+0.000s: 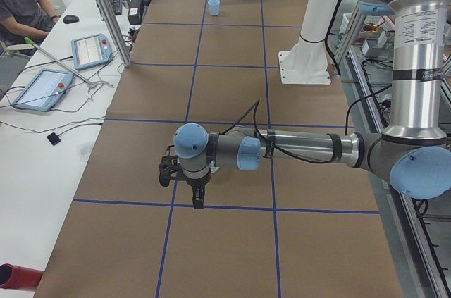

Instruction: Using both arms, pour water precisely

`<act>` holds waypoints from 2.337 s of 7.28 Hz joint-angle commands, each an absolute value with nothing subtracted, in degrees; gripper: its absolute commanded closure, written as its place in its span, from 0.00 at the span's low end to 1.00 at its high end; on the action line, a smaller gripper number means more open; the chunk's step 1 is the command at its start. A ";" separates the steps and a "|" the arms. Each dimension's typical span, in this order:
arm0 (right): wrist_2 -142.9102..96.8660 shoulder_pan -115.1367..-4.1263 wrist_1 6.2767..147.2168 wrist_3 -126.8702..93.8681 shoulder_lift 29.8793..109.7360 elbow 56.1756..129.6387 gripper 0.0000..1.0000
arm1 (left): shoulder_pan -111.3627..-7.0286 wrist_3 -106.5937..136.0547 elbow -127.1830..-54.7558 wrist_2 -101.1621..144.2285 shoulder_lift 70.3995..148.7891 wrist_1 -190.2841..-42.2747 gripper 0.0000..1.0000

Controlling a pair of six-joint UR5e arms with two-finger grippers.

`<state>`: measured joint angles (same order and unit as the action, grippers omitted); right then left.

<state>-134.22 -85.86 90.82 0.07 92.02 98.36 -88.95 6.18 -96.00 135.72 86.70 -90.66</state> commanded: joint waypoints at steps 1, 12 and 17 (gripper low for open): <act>-134.12 -85.87 93.24 0.35 91.41 98.26 0.00 | -88.86 5.28 -96.33 131.08 87.36 -90.70 0.00; -133.95 -85.34 93.60 1.49 91.49 98.26 0.00 | -88.86 2.46 -96.15 135.26 85.35 -90.00 0.00; -133.86 -85.34 93.52 1.49 91.85 98.53 0.00 | -88.86 3.33 -100.38 134.91 83.84 -91.24 0.00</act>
